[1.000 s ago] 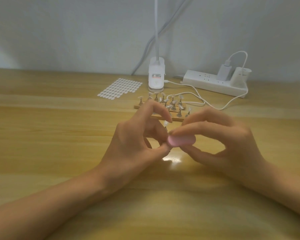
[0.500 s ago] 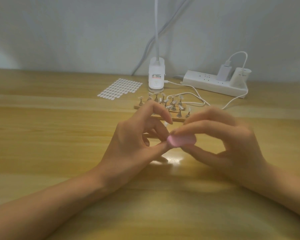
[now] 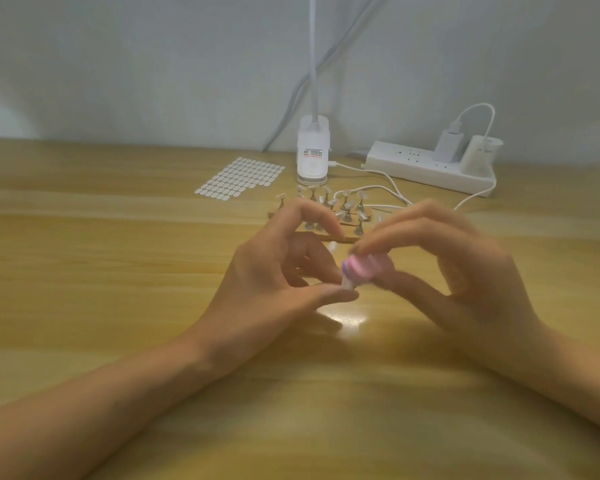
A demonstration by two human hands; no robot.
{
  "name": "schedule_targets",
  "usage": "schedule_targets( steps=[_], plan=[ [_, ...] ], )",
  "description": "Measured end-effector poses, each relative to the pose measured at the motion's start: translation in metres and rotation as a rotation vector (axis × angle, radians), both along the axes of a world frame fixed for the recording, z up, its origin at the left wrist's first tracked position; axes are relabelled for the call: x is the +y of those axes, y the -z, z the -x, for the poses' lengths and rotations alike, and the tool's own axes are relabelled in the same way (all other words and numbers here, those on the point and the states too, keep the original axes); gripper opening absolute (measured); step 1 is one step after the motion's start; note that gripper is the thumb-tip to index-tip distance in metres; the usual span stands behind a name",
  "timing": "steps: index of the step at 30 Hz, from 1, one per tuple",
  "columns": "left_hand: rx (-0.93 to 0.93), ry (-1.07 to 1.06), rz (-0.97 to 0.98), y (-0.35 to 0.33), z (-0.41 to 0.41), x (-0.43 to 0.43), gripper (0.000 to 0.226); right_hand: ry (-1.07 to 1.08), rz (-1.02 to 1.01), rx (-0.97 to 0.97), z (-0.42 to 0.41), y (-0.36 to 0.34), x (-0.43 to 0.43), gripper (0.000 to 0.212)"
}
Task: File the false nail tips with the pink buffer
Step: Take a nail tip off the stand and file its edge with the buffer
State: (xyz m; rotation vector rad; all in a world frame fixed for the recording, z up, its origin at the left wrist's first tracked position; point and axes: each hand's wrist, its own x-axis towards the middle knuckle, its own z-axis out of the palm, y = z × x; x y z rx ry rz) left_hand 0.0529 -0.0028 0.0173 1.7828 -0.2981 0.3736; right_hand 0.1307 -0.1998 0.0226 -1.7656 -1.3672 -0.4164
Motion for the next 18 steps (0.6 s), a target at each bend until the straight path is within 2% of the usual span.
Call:
schedule_targets(
  steps=[2, 5, 7, 10, 13, 15, 18],
  plan=[
    [0.008, 0.003, 0.021, 0.0008, -0.0002, -0.0001, 0.041, -0.025, 0.038, -0.04, 0.0024, 0.0024, 0.0029, 0.015],
    [-0.001, -0.014, -0.008, 0.0011, 0.0, -0.0002, 0.045, 0.082, 0.003, -0.024, -0.0044, -0.0001, -0.0029, 0.016],
    [-0.012, -0.014, -0.023, 0.0006, 0.0006, -0.0008, 0.044, 0.05, -0.025, -0.015, -0.0007, -0.001, -0.0034, 0.015],
    [-0.01, -0.026, -0.016, 0.0012, 0.0007, 0.0, 0.042, -0.012, 0.047, -0.066, 0.0034, 0.0034, 0.0019, 0.013],
    [-0.028, -0.044, -0.04, 0.0001, 0.0025, -0.0012, 0.044, 0.077, 0.035, -0.029, -0.0041, 0.0013, -0.0023, 0.014],
    [-0.05, -0.053, -0.079, -0.0005, 0.0029, -0.0016, 0.044, 0.026, -0.006, -0.017, -0.0004, 0.0008, -0.0013, 0.015],
    [-0.067, -0.053, -0.11, 0.0, 0.004, -0.0019, 0.042, -0.013, 0.071, -0.063, 0.0013, 0.0045, 0.002, 0.011]
  ],
)
